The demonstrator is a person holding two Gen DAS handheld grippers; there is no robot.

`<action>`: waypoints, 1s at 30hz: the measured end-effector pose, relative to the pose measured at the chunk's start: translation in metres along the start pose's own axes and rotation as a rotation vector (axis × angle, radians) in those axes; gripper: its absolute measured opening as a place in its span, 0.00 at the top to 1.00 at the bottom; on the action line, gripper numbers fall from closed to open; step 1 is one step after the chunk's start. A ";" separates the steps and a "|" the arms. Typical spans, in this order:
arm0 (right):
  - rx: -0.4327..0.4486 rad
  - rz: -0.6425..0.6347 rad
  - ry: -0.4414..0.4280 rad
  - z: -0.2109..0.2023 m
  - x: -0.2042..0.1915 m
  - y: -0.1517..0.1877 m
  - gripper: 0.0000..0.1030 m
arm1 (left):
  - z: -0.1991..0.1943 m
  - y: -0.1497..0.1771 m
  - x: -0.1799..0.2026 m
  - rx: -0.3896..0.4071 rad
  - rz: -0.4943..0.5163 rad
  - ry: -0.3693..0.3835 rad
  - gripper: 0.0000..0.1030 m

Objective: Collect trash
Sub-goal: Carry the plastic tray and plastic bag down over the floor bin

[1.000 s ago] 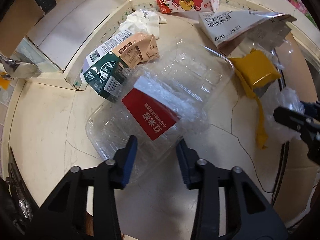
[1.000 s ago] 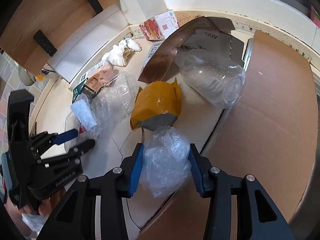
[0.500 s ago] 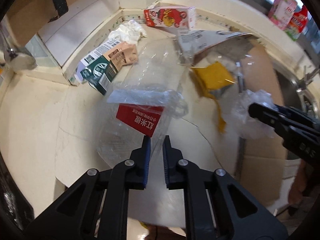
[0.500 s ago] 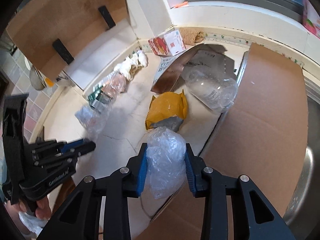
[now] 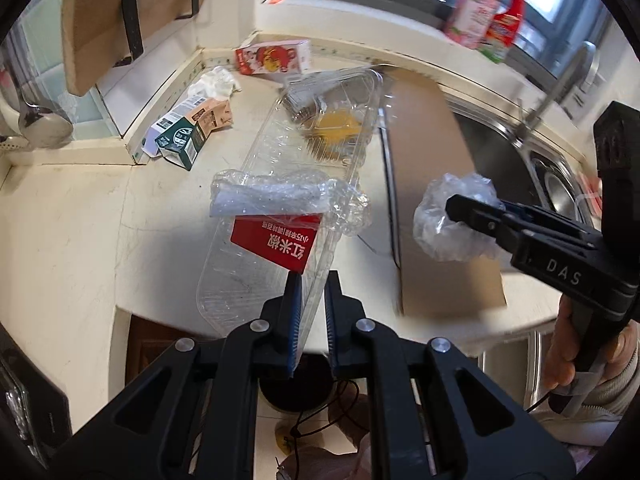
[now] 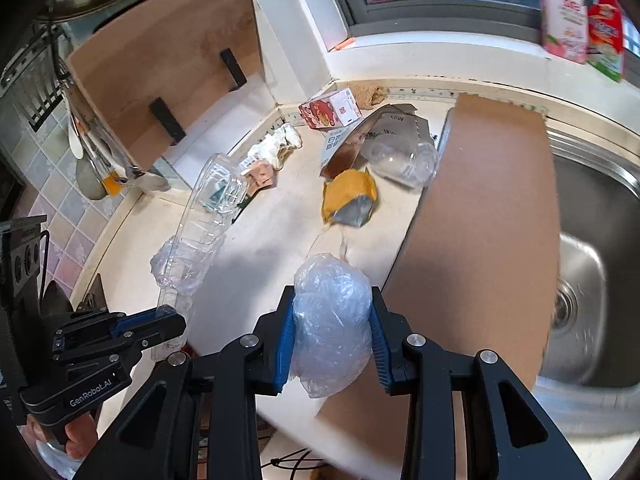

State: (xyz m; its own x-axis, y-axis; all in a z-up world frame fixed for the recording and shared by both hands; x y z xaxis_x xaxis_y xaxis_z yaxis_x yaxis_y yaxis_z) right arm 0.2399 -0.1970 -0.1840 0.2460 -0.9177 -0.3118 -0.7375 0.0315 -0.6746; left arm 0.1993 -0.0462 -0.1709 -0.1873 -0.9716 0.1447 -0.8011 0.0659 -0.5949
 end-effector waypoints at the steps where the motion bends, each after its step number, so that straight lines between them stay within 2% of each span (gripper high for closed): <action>1: 0.005 0.004 0.006 -0.009 -0.005 0.007 0.68 | -0.008 0.005 0.001 0.006 0.008 0.009 0.91; 10: 0.011 0.026 0.059 -0.078 -0.066 0.093 0.68 | -0.074 0.071 0.002 0.025 0.078 0.099 0.91; 16: 0.016 0.050 0.095 -0.120 -0.098 0.155 0.68 | -0.100 0.121 0.005 0.001 0.130 0.158 0.91; 20: -0.011 0.069 0.116 -0.135 -0.111 0.193 0.68 | -0.113 0.150 0.008 -0.023 0.150 0.194 0.91; 25: -0.053 0.063 0.131 -0.147 -0.121 0.228 0.68 | -0.118 0.172 0.013 -0.040 0.166 0.224 0.91; 30: -0.092 0.064 0.131 -0.146 -0.117 0.241 0.68 | -0.114 0.191 0.021 -0.074 0.181 0.246 0.91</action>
Point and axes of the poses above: each gripper's, at about its wrist camera, not at the fingertips, and z roughly the way its jaws point, x to its right, y to its underside, the point moved 9 cm from there along z, roughly the way its jaws point, and after that the axes turned 8 degrees about x, right-handed, at the moved point
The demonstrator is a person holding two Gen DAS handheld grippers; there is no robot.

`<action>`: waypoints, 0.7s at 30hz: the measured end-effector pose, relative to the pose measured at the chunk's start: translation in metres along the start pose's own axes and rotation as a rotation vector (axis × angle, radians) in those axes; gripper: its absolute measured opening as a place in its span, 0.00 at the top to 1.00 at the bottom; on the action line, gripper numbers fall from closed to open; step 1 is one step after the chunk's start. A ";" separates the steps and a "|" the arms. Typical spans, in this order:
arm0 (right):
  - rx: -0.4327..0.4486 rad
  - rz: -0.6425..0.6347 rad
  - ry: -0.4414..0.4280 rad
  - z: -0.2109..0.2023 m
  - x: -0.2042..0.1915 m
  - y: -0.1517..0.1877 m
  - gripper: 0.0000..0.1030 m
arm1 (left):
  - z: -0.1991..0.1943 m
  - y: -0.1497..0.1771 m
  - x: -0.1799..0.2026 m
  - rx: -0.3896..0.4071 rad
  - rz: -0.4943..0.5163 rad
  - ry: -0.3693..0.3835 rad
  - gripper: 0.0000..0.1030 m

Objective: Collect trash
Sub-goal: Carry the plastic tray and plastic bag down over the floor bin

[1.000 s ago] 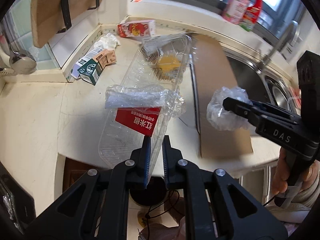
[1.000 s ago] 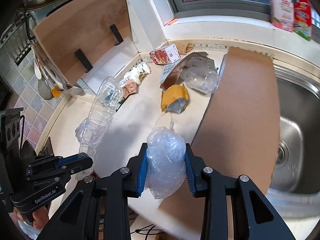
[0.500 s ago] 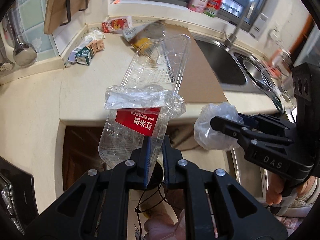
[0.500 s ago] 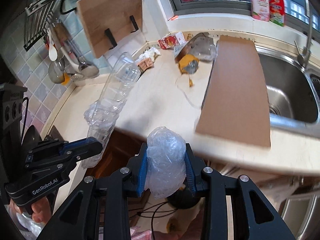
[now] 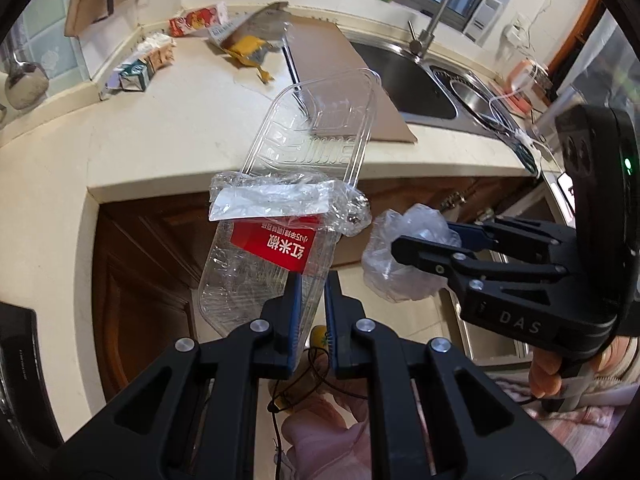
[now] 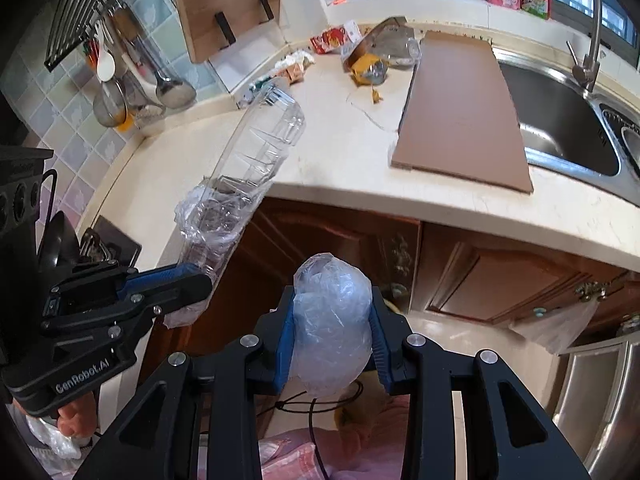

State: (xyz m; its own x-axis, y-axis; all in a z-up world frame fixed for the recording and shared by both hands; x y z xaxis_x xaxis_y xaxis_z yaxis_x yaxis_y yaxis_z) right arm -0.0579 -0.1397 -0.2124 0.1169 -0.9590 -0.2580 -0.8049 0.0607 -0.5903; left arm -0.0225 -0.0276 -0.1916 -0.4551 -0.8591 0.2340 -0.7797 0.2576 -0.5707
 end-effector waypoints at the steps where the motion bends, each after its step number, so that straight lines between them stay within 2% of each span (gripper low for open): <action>1: -0.010 0.000 0.000 0.002 0.001 0.002 0.68 | 0.002 0.002 0.001 -0.005 0.002 0.002 0.91; 10: -0.108 -0.030 0.007 0.038 0.018 0.012 0.68 | 0.032 0.027 -0.001 -0.067 -0.037 0.013 0.91; 21: -0.207 0.010 0.003 0.090 0.041 0.041 0.68 | 0.079 0.065 -0.011 -0.179 -0.064 0.017 0.91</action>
Point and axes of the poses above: each gripper's, at about its wrist camera, not at the fingertips, and z roughly the way its jaws point, x to its right, y to its underside, the point moved 9 cm from there along z, roughly the way its jaws point, and after that the axes turned 8 degrees about x, right-handed, at the moved point
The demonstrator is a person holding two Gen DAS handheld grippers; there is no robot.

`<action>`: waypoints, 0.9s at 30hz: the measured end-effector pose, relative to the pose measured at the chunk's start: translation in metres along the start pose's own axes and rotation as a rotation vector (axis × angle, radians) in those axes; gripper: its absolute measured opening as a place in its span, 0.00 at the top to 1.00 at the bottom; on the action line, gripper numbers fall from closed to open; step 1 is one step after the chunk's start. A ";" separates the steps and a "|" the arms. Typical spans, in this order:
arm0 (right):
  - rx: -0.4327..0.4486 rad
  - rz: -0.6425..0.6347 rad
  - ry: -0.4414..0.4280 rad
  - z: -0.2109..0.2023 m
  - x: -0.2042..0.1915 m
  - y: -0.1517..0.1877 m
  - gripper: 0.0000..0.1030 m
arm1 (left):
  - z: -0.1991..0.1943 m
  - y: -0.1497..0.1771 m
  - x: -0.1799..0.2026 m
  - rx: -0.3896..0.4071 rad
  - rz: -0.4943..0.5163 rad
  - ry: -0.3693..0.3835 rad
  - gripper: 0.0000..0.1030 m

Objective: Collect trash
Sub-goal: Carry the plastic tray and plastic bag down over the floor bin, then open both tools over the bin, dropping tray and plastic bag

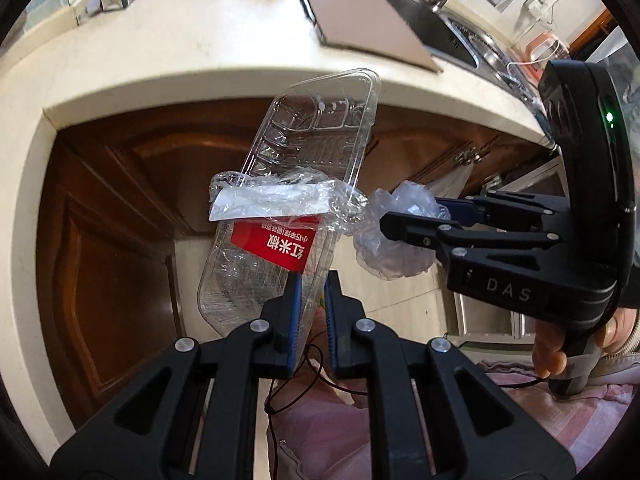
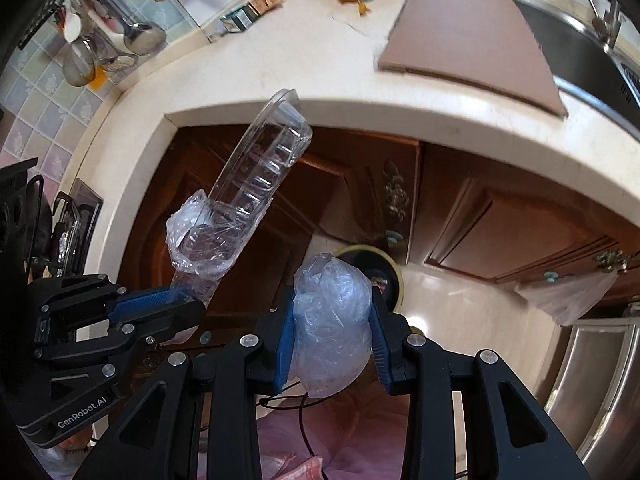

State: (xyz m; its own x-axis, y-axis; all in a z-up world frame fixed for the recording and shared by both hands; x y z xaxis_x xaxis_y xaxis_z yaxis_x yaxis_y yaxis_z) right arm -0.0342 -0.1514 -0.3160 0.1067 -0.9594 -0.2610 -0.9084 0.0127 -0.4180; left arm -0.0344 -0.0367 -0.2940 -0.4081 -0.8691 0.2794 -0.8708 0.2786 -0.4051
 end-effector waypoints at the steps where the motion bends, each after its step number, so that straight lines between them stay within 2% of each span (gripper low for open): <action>1: -0.004 0.006 -0.001 0.004 0.001 0.002 0.68 | 0.005 0.003 -0.001 -0.009 -0.001 0.000 0.91; 16: -0.113 0.117 -0.024 0.111 0.025 0.041 0.68 | 0.112 0.046 -0.040 -0.149 -0.057 -0.020 0.91; 27: -0.216 0.243 -0.031 0.231 0.067 0.078 0.68 | 0.226 0.077 -0.088 -0.249 -0.198 -0.040 0.91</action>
Point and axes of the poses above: each gripper's, at about its wrist camera, not at the fingertips, and z roughly the way its jaws point, x to its right, y to its underside, the point moved 9 cm from there along z, roughly the way its jaws point, and after that the axes turned 8 degrees about x, right-handed, at the moved point
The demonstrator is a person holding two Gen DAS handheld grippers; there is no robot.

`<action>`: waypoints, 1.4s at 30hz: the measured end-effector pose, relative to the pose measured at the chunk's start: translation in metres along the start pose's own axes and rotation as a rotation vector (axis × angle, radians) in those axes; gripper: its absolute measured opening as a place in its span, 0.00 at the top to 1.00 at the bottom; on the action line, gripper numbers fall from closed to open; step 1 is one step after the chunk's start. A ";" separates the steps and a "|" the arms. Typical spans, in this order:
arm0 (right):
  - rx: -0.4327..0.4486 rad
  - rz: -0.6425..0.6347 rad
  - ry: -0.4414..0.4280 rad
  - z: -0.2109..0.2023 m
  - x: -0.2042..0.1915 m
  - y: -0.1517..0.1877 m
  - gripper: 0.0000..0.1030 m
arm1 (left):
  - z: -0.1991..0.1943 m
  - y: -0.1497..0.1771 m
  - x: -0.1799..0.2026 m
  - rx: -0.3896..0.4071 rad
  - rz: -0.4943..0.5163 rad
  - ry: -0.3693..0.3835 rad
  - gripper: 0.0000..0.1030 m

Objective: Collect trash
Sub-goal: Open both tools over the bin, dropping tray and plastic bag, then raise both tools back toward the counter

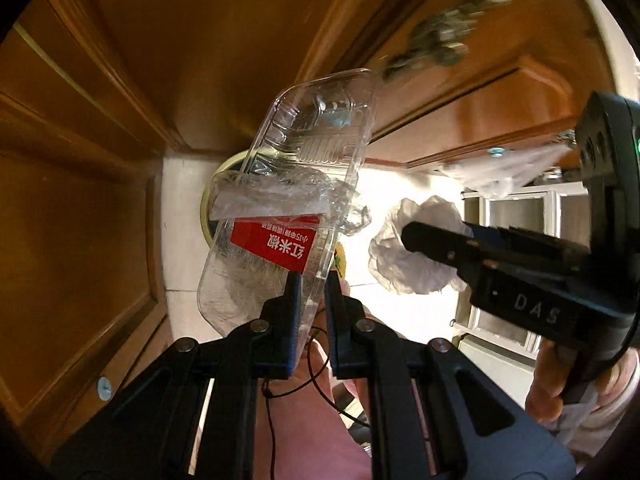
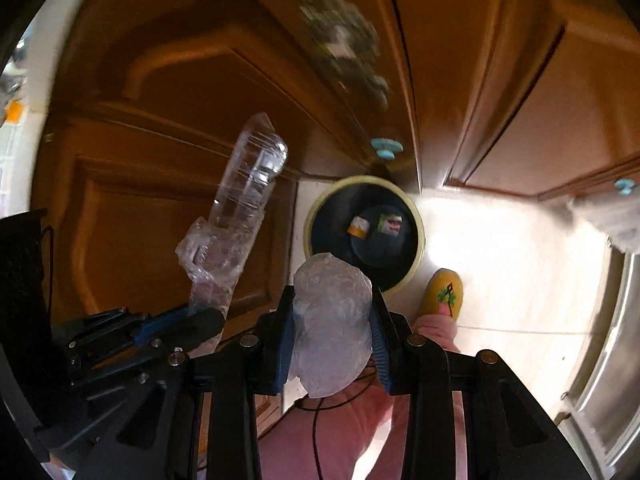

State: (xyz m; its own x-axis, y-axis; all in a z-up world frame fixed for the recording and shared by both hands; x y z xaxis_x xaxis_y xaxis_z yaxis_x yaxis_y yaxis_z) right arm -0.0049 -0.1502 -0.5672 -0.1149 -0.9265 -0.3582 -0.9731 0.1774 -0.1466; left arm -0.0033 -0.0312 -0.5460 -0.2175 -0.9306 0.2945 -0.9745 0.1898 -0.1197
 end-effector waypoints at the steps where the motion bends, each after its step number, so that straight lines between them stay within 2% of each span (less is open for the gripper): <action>1: -0.006 0.003 0.002 0.007 0.002 0.002 0.68 | 0.009 -0.001 -0.004 -0.007 -0.008 -0.006 0.91; 11: -0.046 0.015 0.043 0.096 0.034 -0.012 0.65 | 0.093 -0.009 -0.024 -0.090 0.000 -0.071 0.88; 14: -0.057 0.013 0.049 0.113 0.039 -0.012 0.60 | 0.115 -0.003 -0.028 -0.142 0.001 -0.079 0.68; 15: -0.059 0.014 0.053 0.116 0.040 -0.012 0.58 | 0.118 -0.002 -0.028 -0.144 0.003 -0.082 0.57; 16: -0.062 0.015 0.052 0.120 0.040 -0.011 0.55 | 0.120 -0.003 -0.028 -0.138 0.009 -0.088 0.51; 20: -0.054 0.029 0.043 0.124 0.042 -0.009 0.45 | 0.120 -0.003 -0.026 -0.143 0.030 -0.085 0.49; 23: -0.043 0.030 0.044 0.118 0.044 -0.005 0.43 | 0.114 -0.003 -0.024 -0.141 0.033 -0.100 0.49; 31: -0.007 0.047 0.017 0.085 0.035 -0.005 0.40 | 0.065 -0.001 -0.018 -0.106 0.023 -0.101 0.49; 42: 0.089 0.044 -0.018 -0.027 0.013 -0.001 0.40 | -0.046 0.001 0.011 -0.024 0.072 -0.099 0.49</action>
State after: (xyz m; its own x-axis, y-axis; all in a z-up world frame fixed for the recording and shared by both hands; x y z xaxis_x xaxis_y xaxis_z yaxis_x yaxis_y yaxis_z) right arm -0.0104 -0.1715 -0.5472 -0.1529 -0.9111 -0.3828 -0.9456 0.2474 -0.2111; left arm -0.0090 -0.0272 -0.4991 -0.2814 -0.9404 0.1911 -0.9579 0.2634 -0.1144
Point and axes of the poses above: each gripper's, at about its wrist camera, not at the fingertips, and z roughly the way its jaws point, x to its right, y to its underside, the point moved 9 cm from there along z, roughly the way its jaws point, and after that the axes turned 8 degrees about x, right-handed, at the moved point
